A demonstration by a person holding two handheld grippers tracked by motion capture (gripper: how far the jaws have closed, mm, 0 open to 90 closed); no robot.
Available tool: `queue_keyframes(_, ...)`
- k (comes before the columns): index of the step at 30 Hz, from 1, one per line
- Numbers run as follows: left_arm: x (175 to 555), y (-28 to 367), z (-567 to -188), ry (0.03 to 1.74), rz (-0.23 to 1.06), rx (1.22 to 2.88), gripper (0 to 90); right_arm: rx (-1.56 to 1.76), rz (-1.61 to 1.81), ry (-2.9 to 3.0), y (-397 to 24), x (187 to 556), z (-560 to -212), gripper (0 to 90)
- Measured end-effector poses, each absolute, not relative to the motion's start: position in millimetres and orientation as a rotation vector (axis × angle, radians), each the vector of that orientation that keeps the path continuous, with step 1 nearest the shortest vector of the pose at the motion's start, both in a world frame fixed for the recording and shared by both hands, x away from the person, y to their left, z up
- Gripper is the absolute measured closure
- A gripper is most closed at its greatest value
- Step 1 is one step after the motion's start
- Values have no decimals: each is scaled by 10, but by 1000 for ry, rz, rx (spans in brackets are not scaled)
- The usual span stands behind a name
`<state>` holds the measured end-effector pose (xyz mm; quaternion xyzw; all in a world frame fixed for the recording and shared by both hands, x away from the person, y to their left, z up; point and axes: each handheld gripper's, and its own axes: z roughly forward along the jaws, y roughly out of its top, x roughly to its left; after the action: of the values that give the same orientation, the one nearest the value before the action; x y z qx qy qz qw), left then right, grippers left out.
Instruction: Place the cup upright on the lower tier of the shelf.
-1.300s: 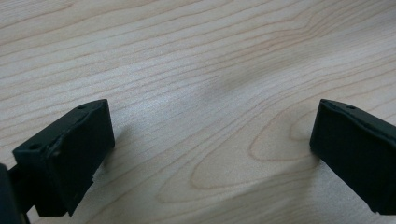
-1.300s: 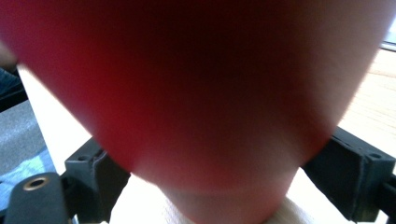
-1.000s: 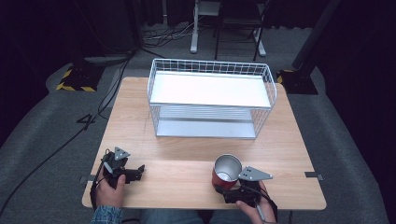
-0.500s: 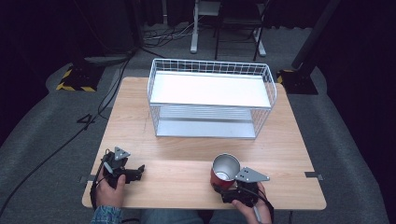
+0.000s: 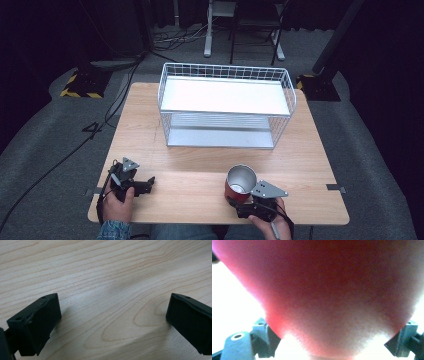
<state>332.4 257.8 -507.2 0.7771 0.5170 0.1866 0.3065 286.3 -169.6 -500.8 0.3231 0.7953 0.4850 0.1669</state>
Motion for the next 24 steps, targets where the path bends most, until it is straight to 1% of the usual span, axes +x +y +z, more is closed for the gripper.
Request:
queue_keyframes(13, 3324, 2578, -5072, 1368, 494, 2057, 1, 853, 1392, 2240, -1637, 2906, -4863, 169)
queue_keyframes(24, 3311, 2574, -5073, 1379, 496, 2050, 2, 823, 1395, 2231, -1492, 3084, -4689, 169)
